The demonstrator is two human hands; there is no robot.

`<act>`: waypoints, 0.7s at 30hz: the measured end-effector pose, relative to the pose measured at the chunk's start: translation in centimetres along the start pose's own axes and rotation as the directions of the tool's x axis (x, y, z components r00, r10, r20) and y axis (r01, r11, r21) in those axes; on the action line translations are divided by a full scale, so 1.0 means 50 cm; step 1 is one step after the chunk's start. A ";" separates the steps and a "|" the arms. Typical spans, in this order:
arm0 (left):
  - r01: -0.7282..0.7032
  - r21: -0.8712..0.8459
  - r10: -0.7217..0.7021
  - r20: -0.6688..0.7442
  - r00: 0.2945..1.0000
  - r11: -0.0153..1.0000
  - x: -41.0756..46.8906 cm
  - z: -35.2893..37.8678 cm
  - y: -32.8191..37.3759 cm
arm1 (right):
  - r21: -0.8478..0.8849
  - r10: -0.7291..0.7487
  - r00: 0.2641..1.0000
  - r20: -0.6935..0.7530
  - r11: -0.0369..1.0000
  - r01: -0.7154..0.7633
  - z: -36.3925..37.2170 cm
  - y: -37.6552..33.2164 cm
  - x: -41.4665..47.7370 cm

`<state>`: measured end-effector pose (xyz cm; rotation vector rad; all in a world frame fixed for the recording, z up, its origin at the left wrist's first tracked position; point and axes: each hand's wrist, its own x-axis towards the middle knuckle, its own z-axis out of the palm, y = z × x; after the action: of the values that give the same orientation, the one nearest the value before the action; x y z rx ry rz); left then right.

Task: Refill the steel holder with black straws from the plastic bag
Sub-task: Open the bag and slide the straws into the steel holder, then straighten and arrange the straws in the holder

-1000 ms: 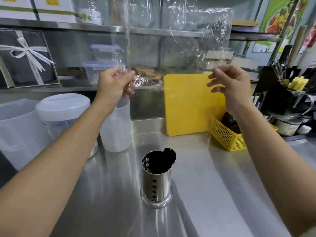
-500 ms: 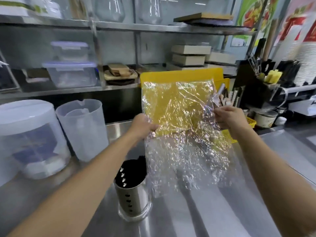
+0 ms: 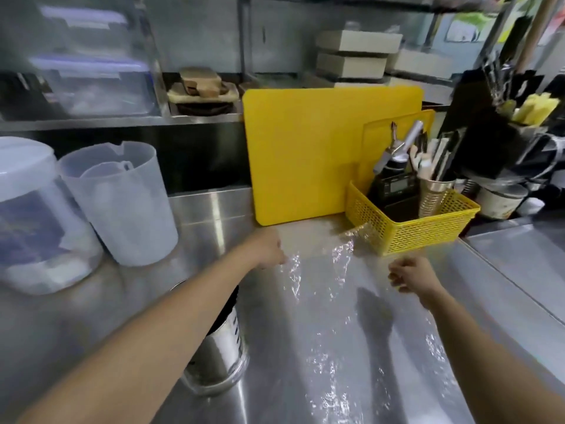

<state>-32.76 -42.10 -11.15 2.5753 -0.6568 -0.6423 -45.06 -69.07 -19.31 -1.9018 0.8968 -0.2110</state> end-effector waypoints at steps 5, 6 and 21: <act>0.011 0.029 -0.010 -0.027 1.000 1.000 -0.003 -0.020 -0.026 | -0.367 0.008 1.000 0.026 0.930 0.002 0.023 0.022 0.028; 0.008 0.043 -0.005 -0.051 0.999 0.999 -0.009 -0.029 -0.029 | -0.475 0.007 0.999 0.034 0.880 0.010 0.025 0.015 0.030; -0.246 -0.292 0.025 -0.596 0.803 0.924 -0.229 -0.104 -0.154 | -0.071 -0.540 0.779 0.319 0.806 0.588 0.213 -0.237 -0.161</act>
<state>-36.44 -28.48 -6.87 2.1736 -0.4537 0.0986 -39.64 -53.30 -12.94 -2.2537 0.1223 -0.2165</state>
